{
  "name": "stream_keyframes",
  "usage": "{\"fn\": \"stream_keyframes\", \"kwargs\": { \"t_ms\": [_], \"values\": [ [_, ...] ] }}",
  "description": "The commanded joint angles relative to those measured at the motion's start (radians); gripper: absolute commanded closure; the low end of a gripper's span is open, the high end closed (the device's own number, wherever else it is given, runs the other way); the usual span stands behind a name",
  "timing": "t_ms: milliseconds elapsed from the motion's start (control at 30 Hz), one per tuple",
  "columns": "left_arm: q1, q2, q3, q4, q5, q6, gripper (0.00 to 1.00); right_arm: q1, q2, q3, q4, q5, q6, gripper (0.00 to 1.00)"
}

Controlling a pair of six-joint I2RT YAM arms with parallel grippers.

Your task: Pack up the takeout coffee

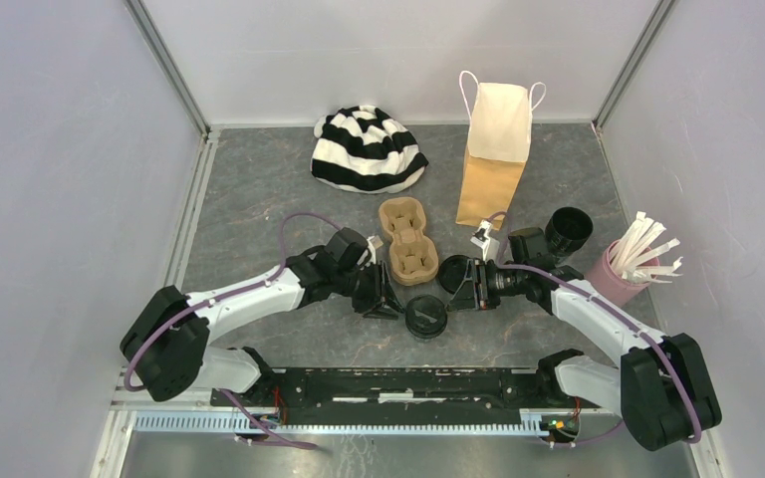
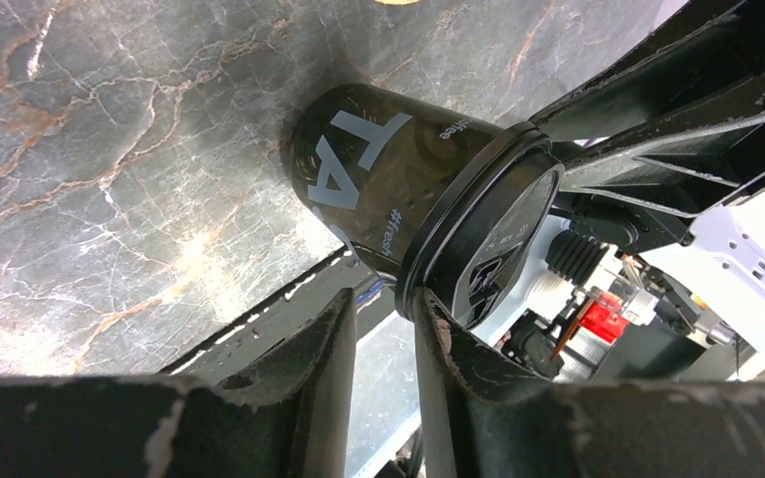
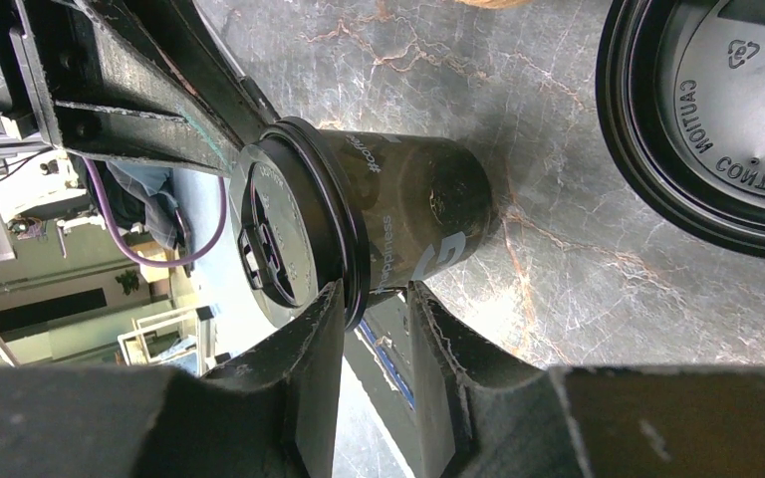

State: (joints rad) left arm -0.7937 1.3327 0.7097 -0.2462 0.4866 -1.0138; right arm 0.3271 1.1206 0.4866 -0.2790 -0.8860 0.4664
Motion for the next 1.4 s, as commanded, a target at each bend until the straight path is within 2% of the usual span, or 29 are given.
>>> {"fn": "stream_keyframes", "kwargs": {
  "t_ms": [0, 333, 600, 833, 1000, 1233, 1367],
  "values": [
    [-0.015, -0.024, 0.051, -0.035, -0.044, 0.050, 0.63, 0.015, 0.005, 0.008, -0.006, 0.030, -0.029, 0.65],
    [-0.019, -0.002, 0.044, -0.018, -0.005, 0.053, 0.57, 0.015, 0.008, -0.006, 0.000, 0.022, -0.030, 0.65],
    [-0.048, 0.056, 0.040, -0.105, -0.096, 0.082, 0.65, 0.015, 0.011, -0.039, 0.001, 0.070, -0.035, 0.65],
    [-0.072, 0.099, 0.013, -0.208, -0.247, 0.130, 0.68, 0.015, 0.028, -0.094, -0.064, 0.232, -0.120, 0.65],
    [-0.126, 0.147, -0.032, -0.220, -0.317, 0.119, 0.70, 0.026, 0.052, -0.099, -0.116, 0.351, -0.192, 0.66],
    [-0.202, 0.216, -0.036, -0.217, -0.394, 0.082, 0.72, 0.162, 0.057, -0.049, -0.172, 0.562, -0.202, 0.68],
    [-0.205, 0.207, -0.008, -0.225, -0.412, 0.085, 0.72, 0.188, 0.047, -0.041, -0.185, 0.598, -0.210, 0.68]
  ]
}}
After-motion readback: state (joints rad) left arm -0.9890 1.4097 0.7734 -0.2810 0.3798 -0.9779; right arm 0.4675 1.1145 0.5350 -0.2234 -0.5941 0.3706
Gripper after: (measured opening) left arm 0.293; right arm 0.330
